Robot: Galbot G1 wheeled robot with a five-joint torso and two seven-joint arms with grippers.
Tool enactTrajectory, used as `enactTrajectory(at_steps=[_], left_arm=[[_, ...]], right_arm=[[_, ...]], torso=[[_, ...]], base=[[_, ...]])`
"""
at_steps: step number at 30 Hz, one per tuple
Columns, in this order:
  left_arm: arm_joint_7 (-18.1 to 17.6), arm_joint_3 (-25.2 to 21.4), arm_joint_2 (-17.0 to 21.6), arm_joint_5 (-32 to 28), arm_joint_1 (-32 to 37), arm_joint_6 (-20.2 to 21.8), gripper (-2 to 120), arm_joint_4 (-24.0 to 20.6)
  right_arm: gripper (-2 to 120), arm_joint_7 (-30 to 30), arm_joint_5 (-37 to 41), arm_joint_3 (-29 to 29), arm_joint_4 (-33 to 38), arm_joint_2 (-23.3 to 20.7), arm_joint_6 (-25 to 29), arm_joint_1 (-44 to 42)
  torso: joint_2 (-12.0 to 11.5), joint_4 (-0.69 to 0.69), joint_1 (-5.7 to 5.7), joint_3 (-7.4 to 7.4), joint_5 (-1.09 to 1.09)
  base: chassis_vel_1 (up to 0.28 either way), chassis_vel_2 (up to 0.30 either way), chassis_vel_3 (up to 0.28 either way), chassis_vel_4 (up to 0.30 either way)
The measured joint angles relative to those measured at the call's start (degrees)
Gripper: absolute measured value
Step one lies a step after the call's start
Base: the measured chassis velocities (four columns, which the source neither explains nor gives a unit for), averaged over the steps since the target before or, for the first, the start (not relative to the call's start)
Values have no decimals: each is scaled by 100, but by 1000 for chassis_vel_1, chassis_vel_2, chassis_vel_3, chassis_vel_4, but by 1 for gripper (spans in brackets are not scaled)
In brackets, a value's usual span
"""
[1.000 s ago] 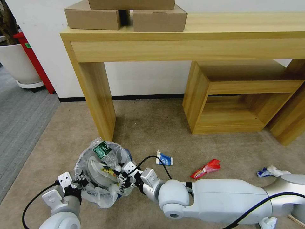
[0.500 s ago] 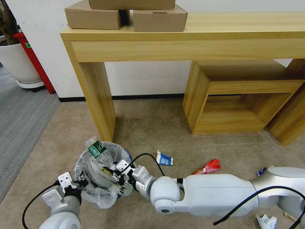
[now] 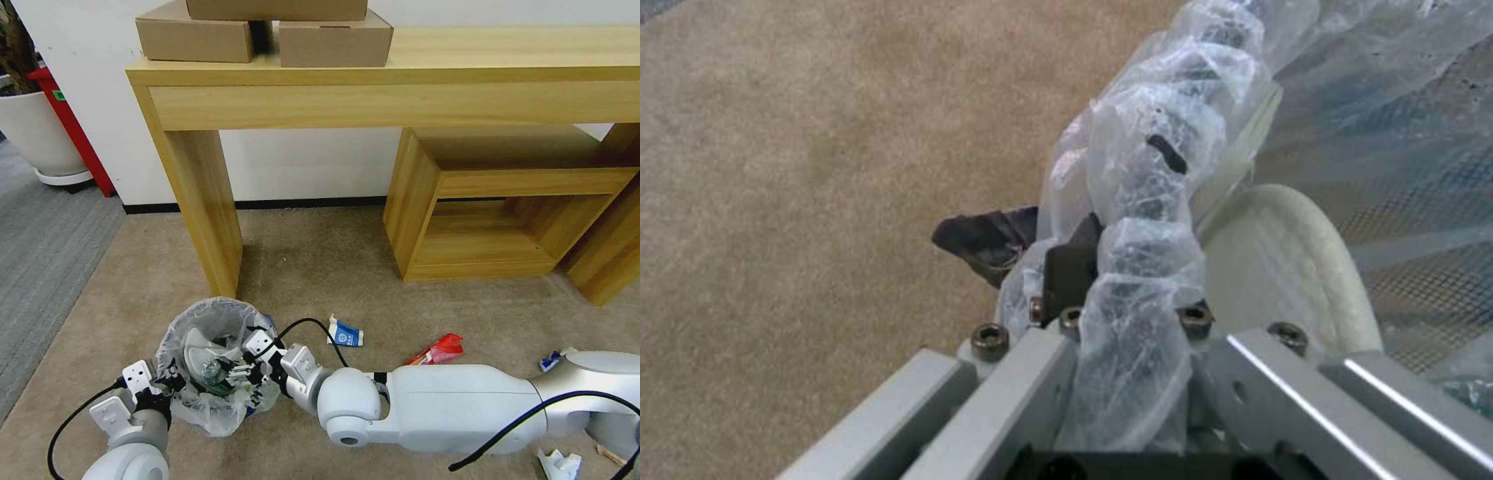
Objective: Pick up the trash bin and place the garbage on the floor into it.
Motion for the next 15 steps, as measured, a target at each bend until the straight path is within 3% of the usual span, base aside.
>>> enactTrajectory(at_steps=[7, 10, 13, 14, 15], left_arm=[[-2, -49, 25, -13, 6, 0, 0, 5], [-3, -55, 29, -19, -4, 0, 0, 25], [-3, -51, 28, -20, -9, 0, 0, 39], [-5, -47, 26, -19, -15, 0, 0, 48], [-7, -40, 26, -21, -29, 0, 0, 51]], right_arm=[[100, -124, -239, 496, 13, -62, 288, -147], [100, -238, -405, 1145, 12, -224, 445, -380], [100, -321, -470, 1430, 11, -290, 533, -484], [100, -422, -535, 1699, 4, -364, 613, -592], [100, -614, -575, 2416, -2, -507, 787, -874]], torso=[[0, 0, 0, 0, 0], [0, 0, 0, 0, 0], [0, 0, 0, 0, 0], [0, 0, 0, 0, 0], [0, 0, 0, 0, 1]], base=[[0, 0, 0, 0], [0, 0, 0, 0], [0, 0, 0, 0], [0, 0, 0, 0], [0, 0, 0, 0]])
